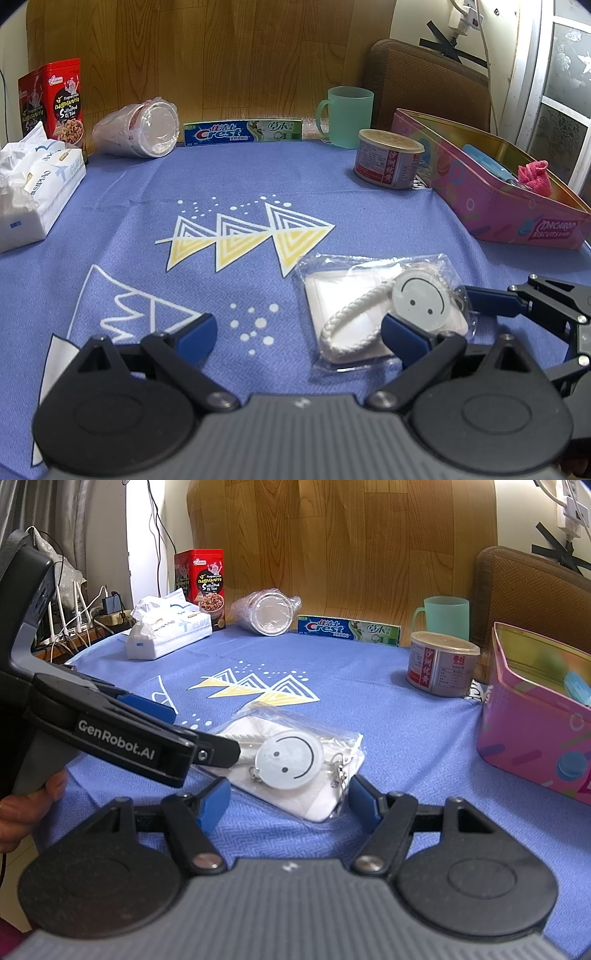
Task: Organize soft objects
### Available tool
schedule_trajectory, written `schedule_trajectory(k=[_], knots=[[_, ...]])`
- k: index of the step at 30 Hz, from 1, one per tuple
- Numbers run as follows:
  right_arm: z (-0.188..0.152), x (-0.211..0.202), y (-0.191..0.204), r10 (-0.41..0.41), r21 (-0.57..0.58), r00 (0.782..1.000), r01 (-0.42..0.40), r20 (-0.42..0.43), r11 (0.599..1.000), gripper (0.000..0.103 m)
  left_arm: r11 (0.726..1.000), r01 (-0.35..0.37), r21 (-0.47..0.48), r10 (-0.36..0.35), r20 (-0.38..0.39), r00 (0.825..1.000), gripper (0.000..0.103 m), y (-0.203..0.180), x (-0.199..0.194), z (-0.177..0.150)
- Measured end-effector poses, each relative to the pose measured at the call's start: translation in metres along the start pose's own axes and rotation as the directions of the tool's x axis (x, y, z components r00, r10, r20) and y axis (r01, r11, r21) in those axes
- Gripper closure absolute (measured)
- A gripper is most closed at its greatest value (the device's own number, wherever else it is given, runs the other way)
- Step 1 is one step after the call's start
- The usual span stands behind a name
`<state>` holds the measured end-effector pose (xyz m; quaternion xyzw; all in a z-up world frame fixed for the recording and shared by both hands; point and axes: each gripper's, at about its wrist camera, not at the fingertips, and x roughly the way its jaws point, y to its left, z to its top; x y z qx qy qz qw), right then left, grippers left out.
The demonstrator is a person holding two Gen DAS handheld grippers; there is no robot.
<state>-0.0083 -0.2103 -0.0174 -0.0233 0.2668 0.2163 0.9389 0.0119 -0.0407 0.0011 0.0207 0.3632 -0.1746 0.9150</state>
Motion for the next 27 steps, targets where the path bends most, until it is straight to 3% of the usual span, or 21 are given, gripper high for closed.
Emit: schedule_trajectory(k=[20, 27], knots=[[-0.005, -0.006, 0.007, -0.023, -0.019, 1.000, 0.023, -0.004, 1.000, 0.029, 1.000, -0.007, 0.012, 0.007, -0.004, 1.000, 0.003, 0.004, -0.002, -0.002], [-0.006, -0.005, 0.020, -0.039, -0.038, 0.999, 0.039, 0.011, 0.999, 0.034, 0.999, -0.032, -0.009, 0.032, -0.004, 0.999, 0.005, 0.017, -0.005, -0.001]])
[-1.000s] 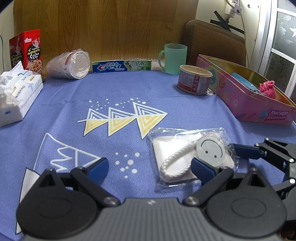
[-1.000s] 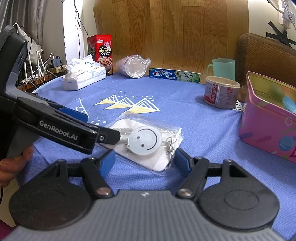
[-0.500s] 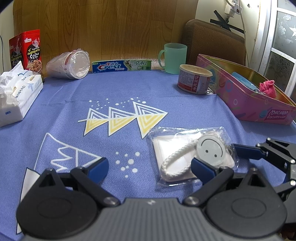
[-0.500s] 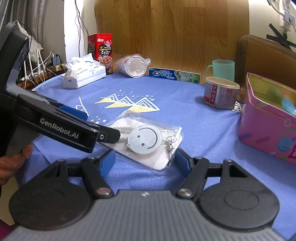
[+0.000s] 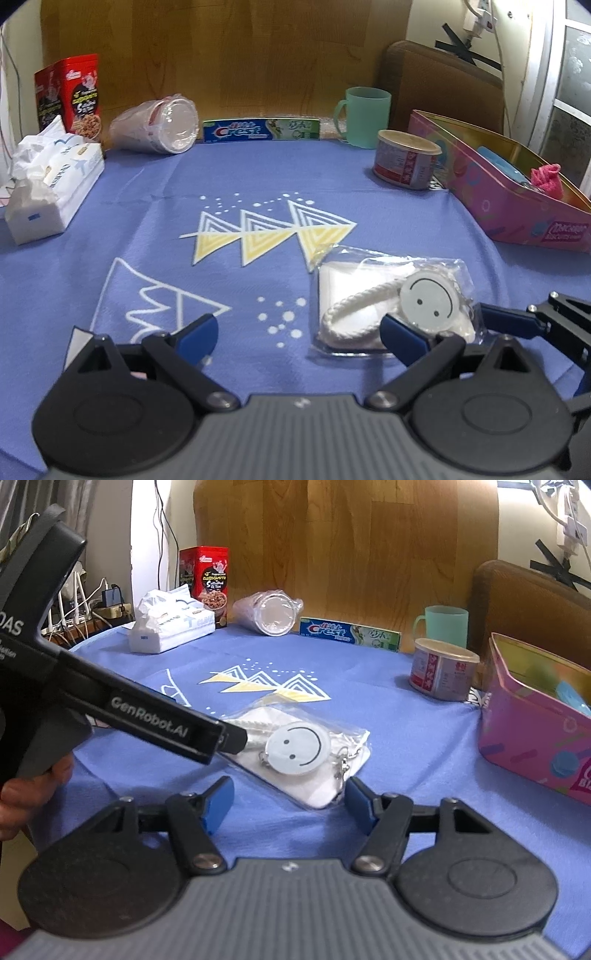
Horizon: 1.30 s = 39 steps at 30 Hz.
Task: Organize soft objects
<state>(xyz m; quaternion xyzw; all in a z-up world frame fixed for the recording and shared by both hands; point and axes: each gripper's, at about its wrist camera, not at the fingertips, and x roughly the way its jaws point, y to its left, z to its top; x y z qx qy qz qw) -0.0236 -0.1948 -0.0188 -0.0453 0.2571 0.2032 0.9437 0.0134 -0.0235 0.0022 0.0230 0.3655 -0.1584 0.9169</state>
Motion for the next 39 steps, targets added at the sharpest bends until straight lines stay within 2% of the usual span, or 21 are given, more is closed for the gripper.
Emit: schedule_trajectory(k=[9, 16, 20, 21, 24, 26, 31, 33, 35, 37, 39], knots=[[0.012, 0.016, 0.023, 0.053, -0.047, 0.998, -0.055, -0.031, 0.997, 0.032, 0.999, -0.039, -0.020, 0.040, 0.014, 0.999, 0.009, 0.024, -0.005, -0.002], [0.018, 0.023, 0.035, 0.062, -0.063, 0.997, -0.065, -0.050, 0.996, 0.033, 0.999, -0.041, -0.022, 0.041, 0.027, 0.999, 0.010, 0.038, -0.010, -0.005], [0.017, 0.019, 0.031, 0.048, -0.036, 0.997, -0.050, -0.059, 0.998, 0.032, 0.998, 0.033, -0.059, -0.030, 0.046, 0.998, 0.009, 0.053, -0.021, -0.002], [0.016, 0.017, 0.030, 0.042, -0.032, 0.997, -0.044, -0.060, 0.999, 0.032, 0.997, 0.049, -0.065, -0.045, 0.062, 0.997, 0.006, 0.057, -0.026, 0.000], [0.014, 0.013, 0.027, 0.027, -0.018, 0.998, -0.029, -0.062, 0.999, 0.032, 0.996, 0.075, -0.040, -0.070, 0.115, 0.991, 0.003, 0.062, -0.036, 0.008], [0.014, 0.014, 0.026, 0.019, -0.012, 0.998, -0.020, -0.064, 1.000, 0.032, 0.996, 0.086, -0.016, -0.083, 0.122, 0.989, 0.003, 0.059, -0.035, 0.015], [0.018, 0.018, 0.026, 0.007, -0.010, 0.997, -0.007, -0.072, 1.000, 0.030, 0.982, 0.177, 0.070, -0.183, 0.091, 0.979, 0.009, 0.043, -0.016, 0.028], [0.021, 0.022, 0.024, 0.005, -0.003, 0.997, -0.006, -0.080, 1.000, 0.030, 0.977, 0.191, 0.095, -0.197, 0.064, 0.978, 0.011, 0.038, -0.004, 0.031], [0.024, 0.026, 0.023, 0.001, -0.001, 0.996, -0.001, -0.087, 1.000, 0.029, 0.973, 0.215, 0.080, -0.218, 0.028, 0.976, 0.012, 0.040, 0.009, 0.034], [0.027, 0.030, 0.022, -0.001, 0.004, 0.995, 0.002, -0.096, 1.000, 0.024, 0.961, 0.275, 0.030, -0.275, -0.024, 0.961, 0.011, 0.048, 0.023, 0.034], [0.030, 0.036, 0.018, -0.002, 0.009, 0.994, 0.003, -0.108, 1.000, 0.020, 0.947, 0.321, -0.011, -0.321, -0.012, 0.947, 0.008, 0.056, 0.026, 0.030]])
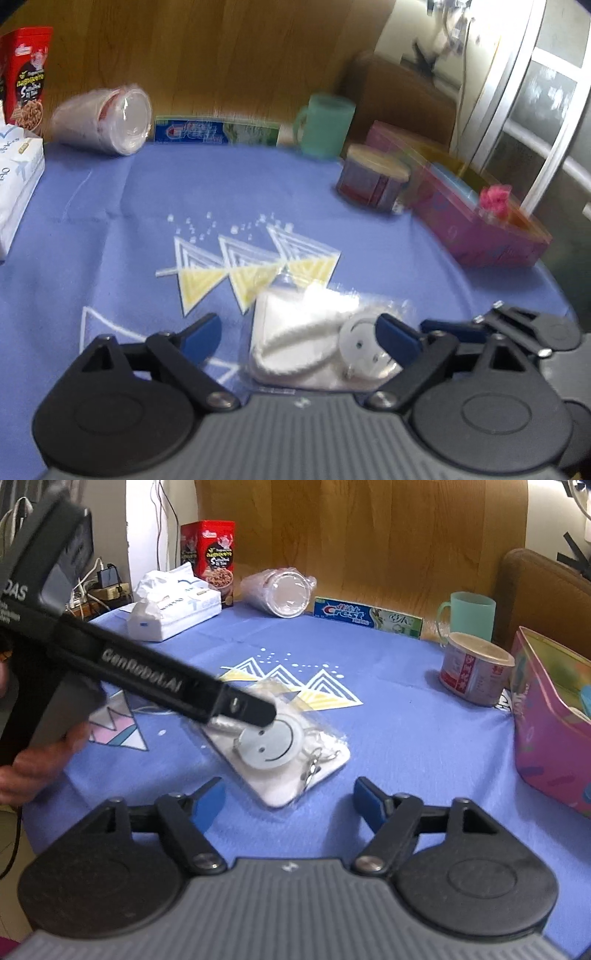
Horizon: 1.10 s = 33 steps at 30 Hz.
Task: Organize soft objects
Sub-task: 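Lift the packet with the left tool into the pink tin while the right tool follows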
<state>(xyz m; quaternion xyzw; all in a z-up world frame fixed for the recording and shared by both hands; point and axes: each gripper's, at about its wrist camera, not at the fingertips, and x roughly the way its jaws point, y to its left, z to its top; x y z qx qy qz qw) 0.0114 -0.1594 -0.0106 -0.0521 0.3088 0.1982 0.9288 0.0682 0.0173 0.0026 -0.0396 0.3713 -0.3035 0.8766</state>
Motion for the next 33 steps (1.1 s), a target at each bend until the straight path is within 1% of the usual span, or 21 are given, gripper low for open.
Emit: schedule_trajectory(k=[2, 3, 4, 5, 7, 9, 12, 15, 16, 18, 21, 24, 27, 30, 33], knots=[[0.003, 0.006, -0.002, 0.007, 0.006, 1.000, -0.007, -0.005, 1.000, 0.020, 1.000, 0.024, -0.008, -0.024, 0.014, 1.000, 0.012, 0.001, -0.002, -0.004], [0.004, 0.008, -0.003, 0.010, 0.007, 1.000, -0.010, -0.002, 1.000, 0.019, 0.999, 0.052, -0.011, -0.052, 0.017, 0.999, 0.020, 0.001, -0.003, -0.007], [0.005, 0.010, -0.001, 0.013, 0.003, 1.000, -0.013, 0.001, 1.000, 0.021, 0.997, 0.074, -0.014, -0.074, 0.016, 0.997, 0.024, 0.002, -0.005, -0.008], [0.006, 0.012, 0.001, 0.016, -0.004, 1.000, -0.016, 0.006, 1.000, 0.021, 0.998, 0.068, -0.017, -0.067, 0.021, 0.998, 0.026, 0.002, -0.007, -0.010], [0.007, 0.014, 0.006, -0.008, 0.000, 1.000, 0.008, 0.019, 1.000, 0.024, 0.999, 0.041, -0.028, -0.040, 0.028, 0.999, 0.032, 0.004, -0.014, -0.014], [0.007, 0.013, 0.012, 0.001, -0.002, 1.000, -0.001, 0.029, 1.000, 0.030, 0.997, 0.032, -0.067, -0.030, 0.037, 0.999, 0.033, 0.010, -0.024, -0.020], [0.006, 0.011, 0.029, 0.018, -0.069, 0.999, -0.015, 0.045, 0.998, 0.032, 0.988, 0.022, -0.150, -0.012, 0.068, 0.998, 0.033, 0.023, -0.044, -0.032], [0.002, 0.010, 0.044, 0.044, -0.121, 0.996, -0.035, 0.075, 0.992, 0.037, 0.983, -0.011, -0.183, 0.028, 0.092, 0.995, 0.033, 0.026, -0.060, -0.036], [0.002, 0.009, 0.046, 0.046, -0.134, 0.995, -0.034, 0.086, 0.990, 0.039, 0.985, -0.022, -0.173, 0.040, 0.101, 0.994, 0.033, 0.023, -0.065, -0.034], [0.004, 0.008, 0.049, 0.039, -0.145, 0.993, -0.022, 0.111, 0.989, 0.040, 0.991, -0.040, -0.124, 0.056, 0.125, 0.991, 0.033, 0.012, -0.074, -0.023], [0.011, 0.003, 0.035, 0.027, -0.086, 0.988, -0.014, 0.150, 0.996, 0.041, 0.998, -0.043, -0.050, 0.050, 0.148, 0.988, 0.033, -0.008, -0.077, -0.005], [0.016, -0.006, 0.016, 0.003, -0.018, 0.981, 0.001, 0.192, 1.000, 0.042, 1.000, -0.003, 0.015, 0.001, 0.140, 0.990, 0.033, -0.032, -0.066, 0.018], [0.019, -0.020, -0.006, -0.049, 0.023, 0.968, 0.045, 0.244, 0.999, 0.042, 0.995, 0.014, 0.101, -0.028, 0.136, 0.990, 0.033, -0.063, -0.048, 0.042], [0.021, -0.034, -0.035, -0.110, 0.080, 0.953, 0.091, 0.283, 0.993, 0.043, 0.984, 0.044, 0.174, -0.069, 0.138, 0.988, 0.034, -0.100, -0.030, 0.064], [0.022, -0.051, -0.071, -0.173, 0.150, 0.933, 0.131, 0.317, 0.980, 0.043, 0.967, 0.081, 0.243, -0.116, 0.135, 0.984, 0.034, -0.138, -0.012, 0.085]])
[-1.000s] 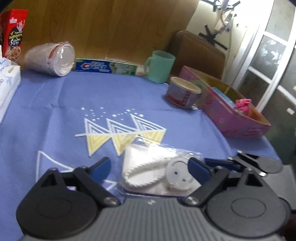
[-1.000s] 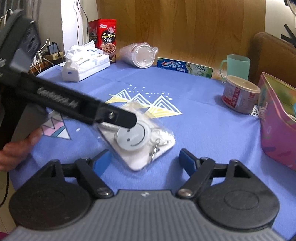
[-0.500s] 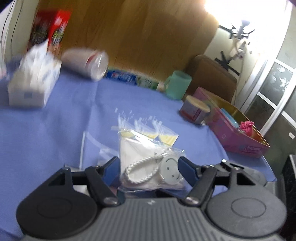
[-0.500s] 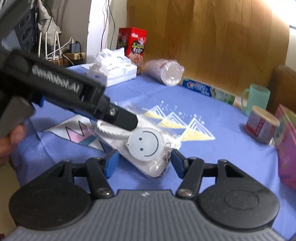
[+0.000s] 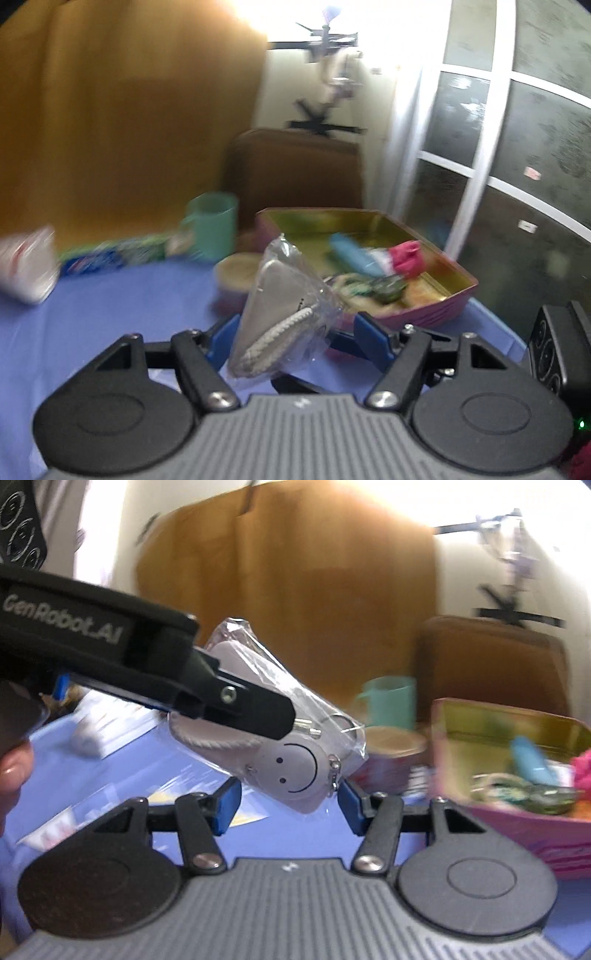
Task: Organize soft objects
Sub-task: 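Lift the packet with the left tool into the pink tin while the right tool follows, then open the left tool over the tin and withdraw both tools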
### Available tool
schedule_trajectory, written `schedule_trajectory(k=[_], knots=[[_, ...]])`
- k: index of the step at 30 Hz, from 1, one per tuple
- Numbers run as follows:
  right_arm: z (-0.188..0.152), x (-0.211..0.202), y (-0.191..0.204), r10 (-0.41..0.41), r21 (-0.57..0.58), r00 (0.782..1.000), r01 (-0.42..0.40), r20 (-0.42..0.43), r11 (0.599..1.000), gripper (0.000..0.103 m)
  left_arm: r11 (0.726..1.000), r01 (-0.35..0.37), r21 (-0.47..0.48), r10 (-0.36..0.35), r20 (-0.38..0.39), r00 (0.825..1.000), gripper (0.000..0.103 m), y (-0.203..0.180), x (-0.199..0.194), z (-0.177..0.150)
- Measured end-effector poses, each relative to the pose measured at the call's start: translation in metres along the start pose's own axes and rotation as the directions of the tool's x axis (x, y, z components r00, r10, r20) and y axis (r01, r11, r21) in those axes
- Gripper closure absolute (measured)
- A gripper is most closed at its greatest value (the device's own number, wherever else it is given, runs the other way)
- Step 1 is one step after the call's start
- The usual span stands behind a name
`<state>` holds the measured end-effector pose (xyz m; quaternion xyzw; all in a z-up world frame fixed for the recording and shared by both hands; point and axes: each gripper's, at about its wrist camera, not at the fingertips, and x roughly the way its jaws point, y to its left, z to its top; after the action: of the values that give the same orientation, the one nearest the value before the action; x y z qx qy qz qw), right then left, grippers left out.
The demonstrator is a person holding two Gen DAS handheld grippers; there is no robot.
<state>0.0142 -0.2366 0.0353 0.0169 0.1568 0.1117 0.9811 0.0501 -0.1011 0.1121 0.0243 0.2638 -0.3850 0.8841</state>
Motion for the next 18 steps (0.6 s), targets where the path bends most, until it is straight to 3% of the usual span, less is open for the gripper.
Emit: schedule_trajectory(k=[4, 7, 11, 14, 18], knots=[[0.012, -0.014, -0.048, -0.093, 0.028, 0.995, 0.092, 0.048, 0.995, 0.043, 0.996, 0.064, 0.061, -0.063, -0.003, 0.998, 0.034, -0.034, 0.045, 0.034], [0.019, -0.013, -0.088, -0.159, 0.055, 0.987, 0.157, 0.037, 0.986, 0.043, 0.991, 0.104, 0.080, -0.104, -0.014, 0.995, 0.032, -0.053, 0.088, 0.054], [0.031, 0.009, -0.141, -0.243, 0.086, 0.969, 0.246, -0.045, 0.966, 0.042, 0.996, 0.025, 0.086, -0.024, -0.017, 1.000, 0.027, -0.056, 0.151, 0.070], [0.031, 0.029, -0.174, -0.294, 0.111, 0.950, 0.305, -0.102, 0.946, 0.042, 0.994, -0.089, 0.066, 0.094, -0.082, 0.992, 0.028, -0.049, 0.192, 0.072], [0.021, 0.013, -0.186, -0.284, 0.209, 0.957, 0.291, -0.061, 0.934, 0.042, 0.993, -0.117, 0.024, 0.119, -0.100, 0.988, 0.027, -0.037, 0.190, 0.062]])
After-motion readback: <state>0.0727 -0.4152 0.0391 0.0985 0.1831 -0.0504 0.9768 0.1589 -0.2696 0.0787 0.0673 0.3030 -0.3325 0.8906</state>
